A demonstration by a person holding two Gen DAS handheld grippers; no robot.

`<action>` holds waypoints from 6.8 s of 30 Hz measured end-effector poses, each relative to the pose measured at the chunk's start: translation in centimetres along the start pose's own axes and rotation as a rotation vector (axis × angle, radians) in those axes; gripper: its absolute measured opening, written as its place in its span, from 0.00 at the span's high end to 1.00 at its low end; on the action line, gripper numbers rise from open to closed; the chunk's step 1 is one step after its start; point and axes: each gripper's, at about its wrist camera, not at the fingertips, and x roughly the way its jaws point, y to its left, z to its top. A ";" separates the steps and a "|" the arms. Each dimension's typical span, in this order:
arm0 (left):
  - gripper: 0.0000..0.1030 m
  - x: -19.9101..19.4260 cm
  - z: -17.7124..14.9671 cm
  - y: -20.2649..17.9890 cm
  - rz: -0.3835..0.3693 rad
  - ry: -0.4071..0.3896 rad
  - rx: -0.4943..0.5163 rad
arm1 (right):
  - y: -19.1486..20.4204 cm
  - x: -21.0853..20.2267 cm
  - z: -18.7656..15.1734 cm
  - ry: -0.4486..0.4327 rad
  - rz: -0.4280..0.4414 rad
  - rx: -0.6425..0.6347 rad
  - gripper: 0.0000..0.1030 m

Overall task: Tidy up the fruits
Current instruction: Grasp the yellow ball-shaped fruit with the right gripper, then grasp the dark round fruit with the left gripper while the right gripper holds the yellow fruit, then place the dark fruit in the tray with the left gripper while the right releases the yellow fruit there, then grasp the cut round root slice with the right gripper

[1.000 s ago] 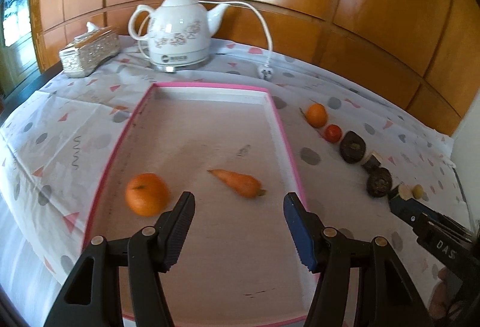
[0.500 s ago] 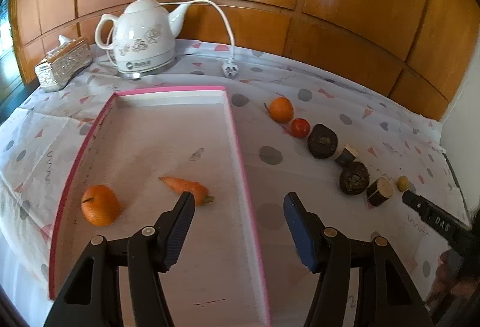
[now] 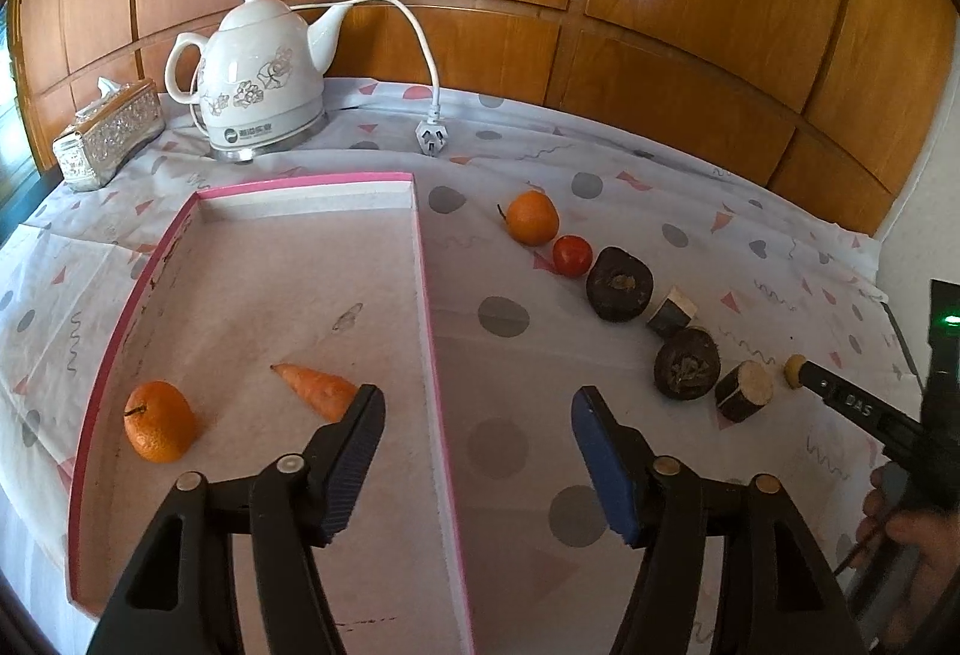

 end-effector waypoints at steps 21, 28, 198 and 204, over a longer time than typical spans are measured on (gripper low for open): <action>0.35 1.9 0.5 -0.7 0.006 0.037 -0.003 | 4.0 3.5 1.7 0.022 0.050 -0.144 0.75; 0.35 2.5 0.4 -3.1 -0.050 0.044 0.053 | 5.0 3.8 1.1 0.027 0.077 -0.189 0.75; 0.37 -0.1 -1.2 0.7 -0.019 0.023 0.009 | 8.7 0.9 -2.7 0.021 0.148 -0.253 0.64; 0.37 0.6 -1.0 -0.7 -0.025 0.034 0.024 | 8.7 0.8 -2.9 0.008 0.156 -0.304 0.65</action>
